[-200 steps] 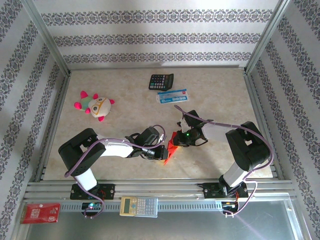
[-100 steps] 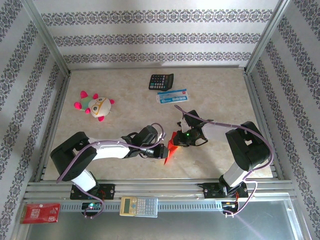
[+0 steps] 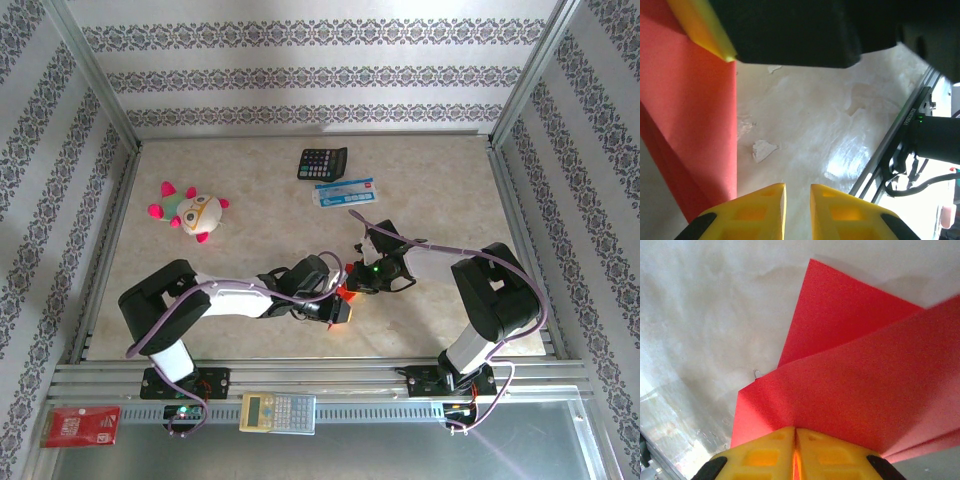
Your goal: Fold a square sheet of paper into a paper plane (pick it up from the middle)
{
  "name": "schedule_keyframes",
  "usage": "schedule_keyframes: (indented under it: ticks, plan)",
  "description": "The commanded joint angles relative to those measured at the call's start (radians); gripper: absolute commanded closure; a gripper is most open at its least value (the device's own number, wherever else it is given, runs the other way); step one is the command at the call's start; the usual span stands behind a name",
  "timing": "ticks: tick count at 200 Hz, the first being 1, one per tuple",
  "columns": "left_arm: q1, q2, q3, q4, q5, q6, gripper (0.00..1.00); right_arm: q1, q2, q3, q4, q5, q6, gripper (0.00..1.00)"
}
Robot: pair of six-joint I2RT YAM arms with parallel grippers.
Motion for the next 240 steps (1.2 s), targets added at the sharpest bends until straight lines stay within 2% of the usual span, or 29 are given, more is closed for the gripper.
schedule_keyframes:
  ticks: [1,240]
  plan:
    - [0.022,0.022,0.004,0.013,-0.004,0.015,0.8,-0.01,0.038,-0.024,-0.043,0.074,-0.017,0.86]
    - [0.062,0.062,-0.036,0.007,-0.016,0.039,0.83,-0.011,0.042,-0.022,-0.045,0.072,-0.017,0.86]
